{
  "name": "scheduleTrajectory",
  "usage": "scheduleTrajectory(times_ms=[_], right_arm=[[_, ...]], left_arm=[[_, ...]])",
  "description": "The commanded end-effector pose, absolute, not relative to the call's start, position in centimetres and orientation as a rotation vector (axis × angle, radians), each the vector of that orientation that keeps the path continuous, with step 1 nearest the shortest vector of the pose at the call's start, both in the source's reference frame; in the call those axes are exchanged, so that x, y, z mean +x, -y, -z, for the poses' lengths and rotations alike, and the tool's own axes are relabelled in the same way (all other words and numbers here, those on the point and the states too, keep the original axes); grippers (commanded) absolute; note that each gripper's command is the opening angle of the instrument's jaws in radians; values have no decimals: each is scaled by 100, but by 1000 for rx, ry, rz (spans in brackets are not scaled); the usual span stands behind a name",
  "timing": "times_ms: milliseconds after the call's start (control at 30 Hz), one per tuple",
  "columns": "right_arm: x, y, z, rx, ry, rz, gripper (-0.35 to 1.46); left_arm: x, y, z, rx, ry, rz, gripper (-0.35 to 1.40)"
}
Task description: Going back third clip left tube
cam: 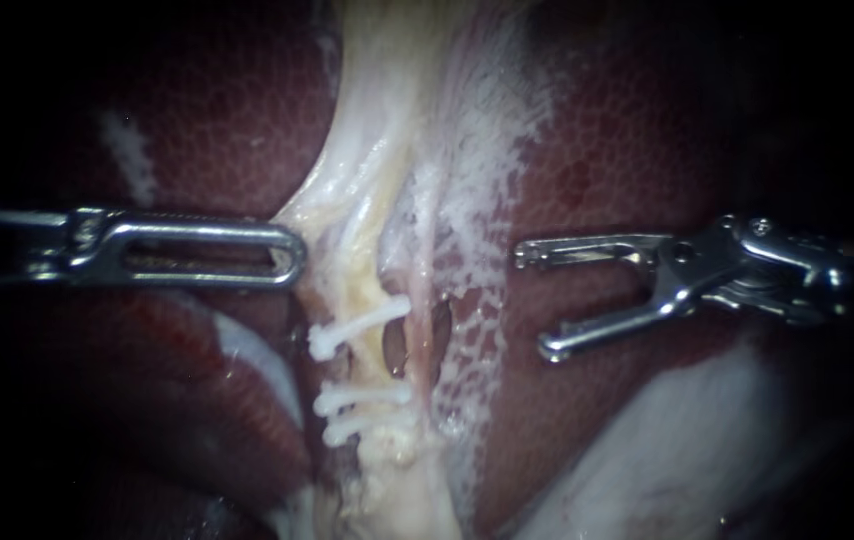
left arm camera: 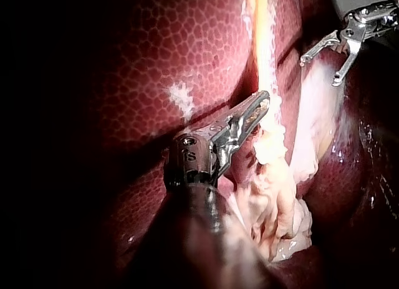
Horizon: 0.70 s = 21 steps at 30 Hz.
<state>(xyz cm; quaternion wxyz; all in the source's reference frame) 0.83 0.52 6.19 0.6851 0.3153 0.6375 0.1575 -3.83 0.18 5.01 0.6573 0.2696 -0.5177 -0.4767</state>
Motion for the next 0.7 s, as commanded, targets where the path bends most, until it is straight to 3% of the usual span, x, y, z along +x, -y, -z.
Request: scheduleTrajectory(times_ms=[33,433,700], right_arm=[[83,-51,-618,704,-1427,-350,60],[79,-50,-616,703,-1424,-345,60],[78,-50,-616,703,-1423,-345,60]], left_arm=[[-384,-18,-502,611,1172,1080,-35],[-386,-20,-518,608,1173,1078,-35],[-405,-15,-545,596,1160,1072,-35]])
